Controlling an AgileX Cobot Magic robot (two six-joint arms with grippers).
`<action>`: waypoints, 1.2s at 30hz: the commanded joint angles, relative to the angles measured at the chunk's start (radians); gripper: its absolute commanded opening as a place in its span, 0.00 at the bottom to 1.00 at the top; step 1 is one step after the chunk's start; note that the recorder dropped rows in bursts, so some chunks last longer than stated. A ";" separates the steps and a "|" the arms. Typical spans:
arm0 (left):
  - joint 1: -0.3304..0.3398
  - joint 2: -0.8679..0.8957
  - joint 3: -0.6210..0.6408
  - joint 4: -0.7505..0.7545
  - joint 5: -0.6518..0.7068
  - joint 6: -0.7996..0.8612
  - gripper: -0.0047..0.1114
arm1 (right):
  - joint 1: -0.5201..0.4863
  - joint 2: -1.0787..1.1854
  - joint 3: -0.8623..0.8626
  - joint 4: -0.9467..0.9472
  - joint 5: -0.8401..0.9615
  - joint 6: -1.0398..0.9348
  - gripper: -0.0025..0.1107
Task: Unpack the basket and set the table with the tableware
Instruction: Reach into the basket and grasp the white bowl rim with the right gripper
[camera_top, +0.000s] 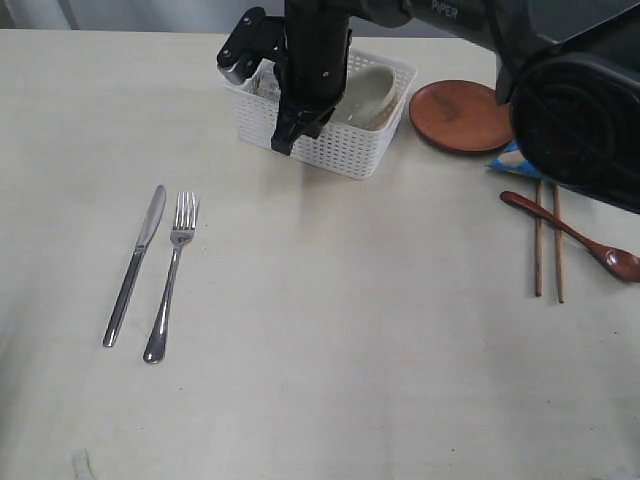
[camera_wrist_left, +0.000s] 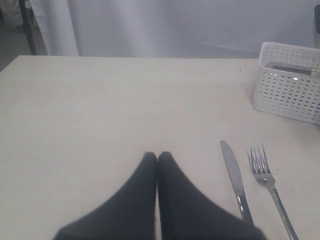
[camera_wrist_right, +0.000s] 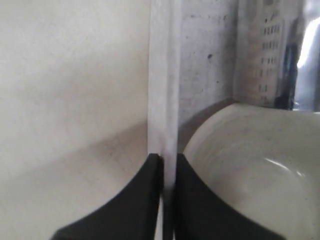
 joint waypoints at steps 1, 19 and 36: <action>0.003 -0.004 0.004 0.008 -0.009 0.004 0.04 | -0.006 -0.032 -0.009 -0.013 0.045 0.009 0.34; 0.003 -0.004 0.004 0.008 -0.009 0.004 0.04 | -0.157 -0.217 -0.009 -0.045 0.100 0.550 0.39; 0.003 -0.004 0.004 0.008 -0.009 0.004 0.04 | -0.179 -0.112 -0.011 -0.019 0.071 0.775 0.39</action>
